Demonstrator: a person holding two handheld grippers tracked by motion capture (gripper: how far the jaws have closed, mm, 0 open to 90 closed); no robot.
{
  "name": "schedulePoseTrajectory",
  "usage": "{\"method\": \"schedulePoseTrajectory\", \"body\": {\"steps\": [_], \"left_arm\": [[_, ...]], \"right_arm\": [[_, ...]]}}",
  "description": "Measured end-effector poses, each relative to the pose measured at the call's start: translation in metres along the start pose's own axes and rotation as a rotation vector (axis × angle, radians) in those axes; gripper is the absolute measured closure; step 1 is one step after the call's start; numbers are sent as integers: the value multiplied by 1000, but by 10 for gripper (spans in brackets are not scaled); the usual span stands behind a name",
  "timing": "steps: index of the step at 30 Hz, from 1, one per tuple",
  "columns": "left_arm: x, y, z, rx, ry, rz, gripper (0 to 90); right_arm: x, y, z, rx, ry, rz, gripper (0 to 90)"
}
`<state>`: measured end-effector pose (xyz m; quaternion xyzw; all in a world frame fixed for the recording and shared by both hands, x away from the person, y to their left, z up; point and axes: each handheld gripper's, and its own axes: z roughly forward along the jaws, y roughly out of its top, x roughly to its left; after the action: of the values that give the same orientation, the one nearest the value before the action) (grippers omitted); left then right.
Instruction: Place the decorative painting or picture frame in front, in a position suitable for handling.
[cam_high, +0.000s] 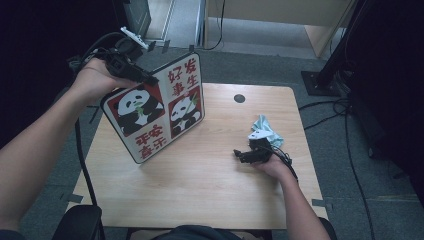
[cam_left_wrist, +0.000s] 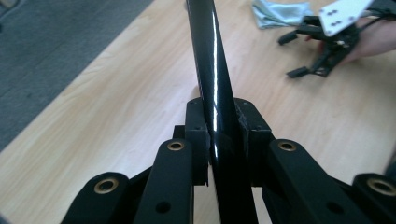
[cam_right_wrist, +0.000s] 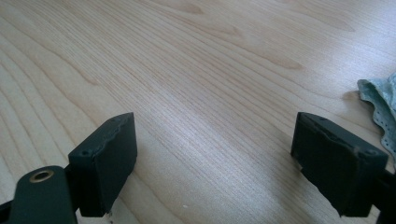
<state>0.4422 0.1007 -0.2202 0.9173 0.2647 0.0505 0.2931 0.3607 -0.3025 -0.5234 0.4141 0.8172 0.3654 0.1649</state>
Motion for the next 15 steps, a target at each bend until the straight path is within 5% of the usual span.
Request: {"method": "schedulePoseTrajectory", "body": {"steps": [15], "left_arm": [[-41,-1,17,-21,-89,89,775]], "right_arm": [[0,0,0,-1,0,1,143]]}}
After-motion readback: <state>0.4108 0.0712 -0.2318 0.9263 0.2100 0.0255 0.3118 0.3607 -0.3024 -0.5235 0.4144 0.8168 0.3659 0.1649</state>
